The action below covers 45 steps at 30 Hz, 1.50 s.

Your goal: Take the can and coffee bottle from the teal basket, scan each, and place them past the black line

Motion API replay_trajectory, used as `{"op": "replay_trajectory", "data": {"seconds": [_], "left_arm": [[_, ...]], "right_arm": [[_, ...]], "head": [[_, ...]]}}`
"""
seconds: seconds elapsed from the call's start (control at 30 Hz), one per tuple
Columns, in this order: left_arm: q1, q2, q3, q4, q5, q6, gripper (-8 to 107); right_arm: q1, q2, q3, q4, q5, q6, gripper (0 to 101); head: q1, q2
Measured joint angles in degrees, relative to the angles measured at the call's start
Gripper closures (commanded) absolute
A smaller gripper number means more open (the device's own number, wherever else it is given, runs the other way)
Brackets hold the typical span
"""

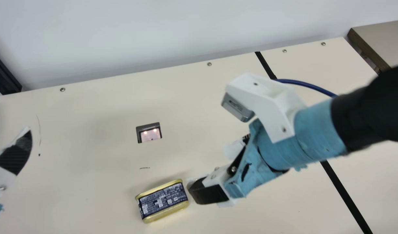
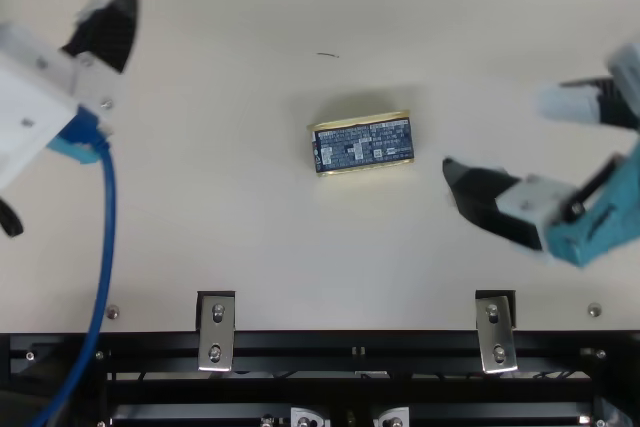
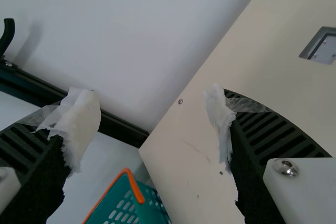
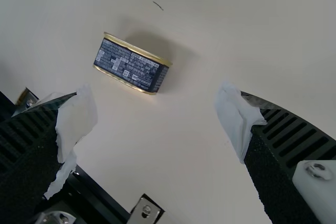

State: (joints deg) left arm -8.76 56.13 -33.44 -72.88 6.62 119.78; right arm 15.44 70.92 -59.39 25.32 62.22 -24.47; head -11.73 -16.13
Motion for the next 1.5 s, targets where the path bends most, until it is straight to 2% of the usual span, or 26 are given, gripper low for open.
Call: {"op": "replay_trajectory", "data": {"seconds": [0.3, 0.5, 0.67, 0.77, 1.07, 1.33, 1.5], "left_arm": [[-0.37, -6.4, 8.39, 8.29, -5.04, -7.17, 9], [-0.91, -7.07, 13.47, 15.73, -6.62, -17.29, 9], [0.09, -7.13, 15.58, 20.59, -5.27, -26.31, 9], [-0.02, -7.13, 15.47, 20.88, -5.14, -29.7, 9], [-0.31, -6.99, 15.47, 21.21, -5.43, -30.46, 9], [-0.84, -6.16, 15.71, 30.84, -6.62, -41.08, 9], [1.3, -6.16, 15.97, 35.8, -6.02, -48.32, 9]], "right_arm": [[4.8, 12.91, -8.52, -2.47, 3.25, -9.17, 0], [9.03, 19.0, -13.9, -3.85, 4.74, -12.26, 0], [12.25, 22.92, -17.28, -5.02, 4.72, -14.87, 0], [13.92, 24.49, -18.78, -5.55, 4.42, -16.26, 0], [14.7, 24.79, -19.19, -6.21, 4.54, -16.19, 0], [17.25, 25.86, -18.87, -8.19, 3.99, -17.31, 0], [20.57, 28.4, -20.21, -10.42, 3.04, -19.48, 0]], "head": [[0.0, 0.0], [0.0, 0.0], [0.0, 0.0], [-0.29, 0.0], [0.0, 0.0], [0.0, 0.0], [0.0, 0.0]]}}
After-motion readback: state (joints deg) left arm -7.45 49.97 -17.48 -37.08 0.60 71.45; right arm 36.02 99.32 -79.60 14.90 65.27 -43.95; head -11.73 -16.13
